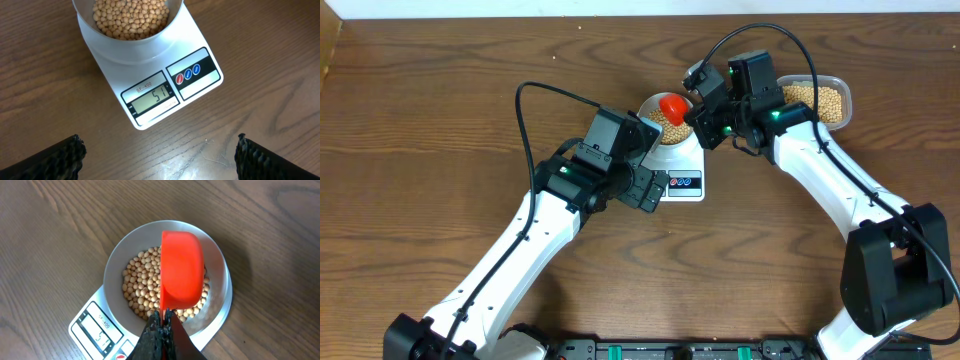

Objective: Scoop item into bowl and weigh 50g on scale

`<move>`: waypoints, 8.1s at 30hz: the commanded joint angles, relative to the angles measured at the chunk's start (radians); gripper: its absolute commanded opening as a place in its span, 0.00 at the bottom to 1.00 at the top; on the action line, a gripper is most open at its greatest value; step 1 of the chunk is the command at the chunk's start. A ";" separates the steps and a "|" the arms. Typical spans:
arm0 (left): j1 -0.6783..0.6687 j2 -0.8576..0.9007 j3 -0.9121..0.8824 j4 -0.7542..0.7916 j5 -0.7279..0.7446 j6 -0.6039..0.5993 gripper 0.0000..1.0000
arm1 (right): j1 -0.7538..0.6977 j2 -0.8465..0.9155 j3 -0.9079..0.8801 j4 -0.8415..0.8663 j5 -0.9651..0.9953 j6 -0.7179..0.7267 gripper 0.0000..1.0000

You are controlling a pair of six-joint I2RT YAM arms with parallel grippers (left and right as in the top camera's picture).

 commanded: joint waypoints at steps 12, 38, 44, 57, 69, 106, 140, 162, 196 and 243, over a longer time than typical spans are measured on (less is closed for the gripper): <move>0.005 -0.009 0.001 0.000 0.009 0.007 0.98 | 0.016 0.021 -0.001 -0.006 0.001 0.007 0.01; 0.005 -0.009 0.001 0.000 0.009 0.007 0.98 | 0.057 0.027 -0.001 -0.010 0.064 -0.008 0.01; 0.005 -0.009 0.001 0.000 0.009 0.006 0.98 | 0.082 0.041 -0.001 -0.011 0.162 -0.027 0.01; 0.005 -0.009 0.001 0.000 0.009 0.007 0.98 | 0.117 0.042 -0.001 -0.025 0.139 -0.026 0.01; 0.005 -0.009 0.001 0.000 0.009 0.006 0.98 | 0.099 0.041 -0.001 -0.009 0.088 -0.005 0.01; 0.005 -0.009 0.001 0.000 0.009 0.006 0.98 | -0.079 -0.032 0.000 0.026 -0.254 0.064 0.01; 0.005 -0.009 0.001 0.000 0.009 0.006 0.98 | -0.482 -0.185 0.000 -0.125 -0.606 0.108 0.01; 0.005 -0.009 0.001 0.000 0.009 0.006 0.98 | -0.510 -0.196 0.000 -0.251 0.399 0.050 0.02; 0.005 -0.009 0.001 0.000 0.009 0.006 0.98 | -0.382 -0.074 -0.002 -0.164 0.375 0.780 0.44; 0.005 -0.009 0.001 0.000 0.009 0.006 0.98 | -0.420 -1.202 -0.424 -0.408 0.322 0.220 0.99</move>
